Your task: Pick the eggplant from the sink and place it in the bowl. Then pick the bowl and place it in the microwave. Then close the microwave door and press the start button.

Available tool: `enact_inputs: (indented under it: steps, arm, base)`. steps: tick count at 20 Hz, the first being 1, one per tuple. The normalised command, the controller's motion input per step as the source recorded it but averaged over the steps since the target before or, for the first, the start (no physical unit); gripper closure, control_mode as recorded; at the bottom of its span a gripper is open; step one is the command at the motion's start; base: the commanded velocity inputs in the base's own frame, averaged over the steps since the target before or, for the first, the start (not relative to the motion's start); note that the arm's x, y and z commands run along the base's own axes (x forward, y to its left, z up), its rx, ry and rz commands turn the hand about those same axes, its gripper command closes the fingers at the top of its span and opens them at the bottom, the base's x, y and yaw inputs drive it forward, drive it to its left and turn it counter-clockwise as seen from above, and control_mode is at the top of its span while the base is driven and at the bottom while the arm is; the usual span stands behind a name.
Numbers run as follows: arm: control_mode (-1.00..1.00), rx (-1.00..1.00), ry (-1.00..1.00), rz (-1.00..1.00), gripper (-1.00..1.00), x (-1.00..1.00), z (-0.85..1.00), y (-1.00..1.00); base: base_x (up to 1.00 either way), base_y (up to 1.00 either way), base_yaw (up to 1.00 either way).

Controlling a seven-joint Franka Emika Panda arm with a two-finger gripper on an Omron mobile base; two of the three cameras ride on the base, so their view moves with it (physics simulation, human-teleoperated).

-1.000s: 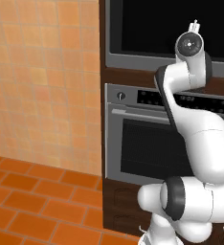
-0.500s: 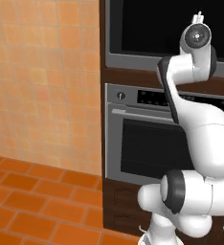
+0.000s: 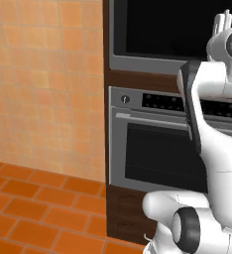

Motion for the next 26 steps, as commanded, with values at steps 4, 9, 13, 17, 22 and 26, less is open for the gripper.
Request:
enact_inputs:
  steps: [4,9,13,17,22,26]
  arm:
    - [-1.00,-0.39,0.13,0.18,1.00,-0.87,0.05,0.09]
    - [-1.00,-0.33,0.02,0.10,1.00,-0.94,0.01,-0.01]
    - [-1.00,-0.32,0.00,0.01,1.00,-0.94,0.29,-0.24]
    - [-1.00,-0.30,0.11,0.01,1.00,-0.68,0.20,-0.28]
    - [-1.00,-0.26,0.19,0.01,1.00,-0.28,0.14,-0.23]
    - [-1.00,-0.20,0.19,0.00,1.00,0.01,0.00,-0.08]
  base:
    - [0.00,0.00,0.00]
    - [0.00,0.00,0.00]
    - [0.00,0.00,0.00]
    - [0.00,0.00,0.00]
    - [0.00,0.00,0.00]
    - [0.00,0.00,0.00]
